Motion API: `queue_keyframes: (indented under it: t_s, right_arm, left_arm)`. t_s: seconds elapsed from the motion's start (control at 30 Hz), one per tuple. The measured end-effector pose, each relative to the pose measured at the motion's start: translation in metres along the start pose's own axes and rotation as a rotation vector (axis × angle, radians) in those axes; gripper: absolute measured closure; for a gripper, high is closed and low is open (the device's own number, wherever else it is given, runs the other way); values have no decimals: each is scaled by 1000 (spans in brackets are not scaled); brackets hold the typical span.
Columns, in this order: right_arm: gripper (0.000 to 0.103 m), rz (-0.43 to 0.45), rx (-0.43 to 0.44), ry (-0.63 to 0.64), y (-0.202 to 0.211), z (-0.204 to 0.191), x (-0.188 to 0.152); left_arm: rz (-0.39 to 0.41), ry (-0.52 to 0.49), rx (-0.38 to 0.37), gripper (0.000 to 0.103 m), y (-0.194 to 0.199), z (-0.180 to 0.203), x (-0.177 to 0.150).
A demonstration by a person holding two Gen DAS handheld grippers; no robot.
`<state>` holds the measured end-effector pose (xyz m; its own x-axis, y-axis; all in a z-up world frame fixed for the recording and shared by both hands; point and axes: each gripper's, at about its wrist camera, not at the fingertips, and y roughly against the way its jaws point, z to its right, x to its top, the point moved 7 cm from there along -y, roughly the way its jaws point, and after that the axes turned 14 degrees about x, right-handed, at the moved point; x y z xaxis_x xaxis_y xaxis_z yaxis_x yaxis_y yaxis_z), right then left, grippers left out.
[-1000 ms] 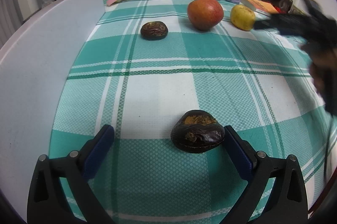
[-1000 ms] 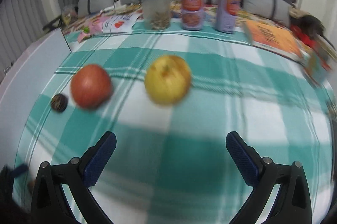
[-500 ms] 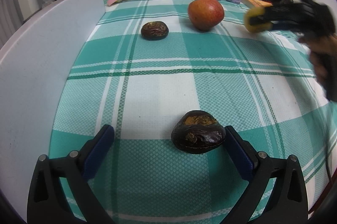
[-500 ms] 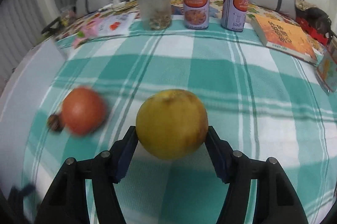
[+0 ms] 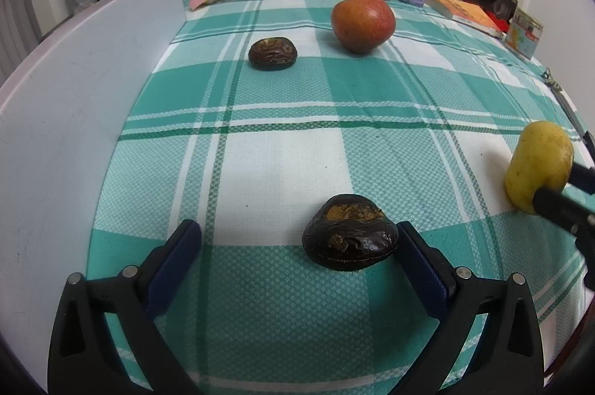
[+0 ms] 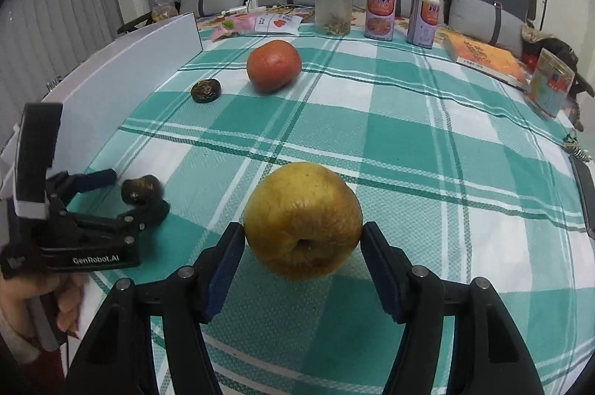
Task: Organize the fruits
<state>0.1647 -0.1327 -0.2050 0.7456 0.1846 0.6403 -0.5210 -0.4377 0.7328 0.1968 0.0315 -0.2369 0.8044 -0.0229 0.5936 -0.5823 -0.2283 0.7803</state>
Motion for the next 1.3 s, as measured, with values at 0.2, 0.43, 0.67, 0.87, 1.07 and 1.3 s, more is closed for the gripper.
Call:
queue_keyframes:
  t_s: [0.2,0.43,0.67,0.87,1.07,1.3]
  right_arm:
    - [17,-17,-15,-24,7,4,-16]
    - [16,-8,-47,-62,19,16,-31]
    - [25,93,38,-59,24,12,31]
    - [57,54,64,-79,26,16,20]
    - [57,48,81,-114,50,12,-23]
    - [47,30,69,-132,52,11,-27]
  left_arm:
    - [0,1,1,0,0,0,0]
    - [0,1,1,0,0,0,0]
    - [0,1,0,0,0,0,0]
    - [0,1,-2,1,0,0,-1]
    - [0,0,-1,0,0,0,-1]
    - [0,1,-1,1,0,0,-1]
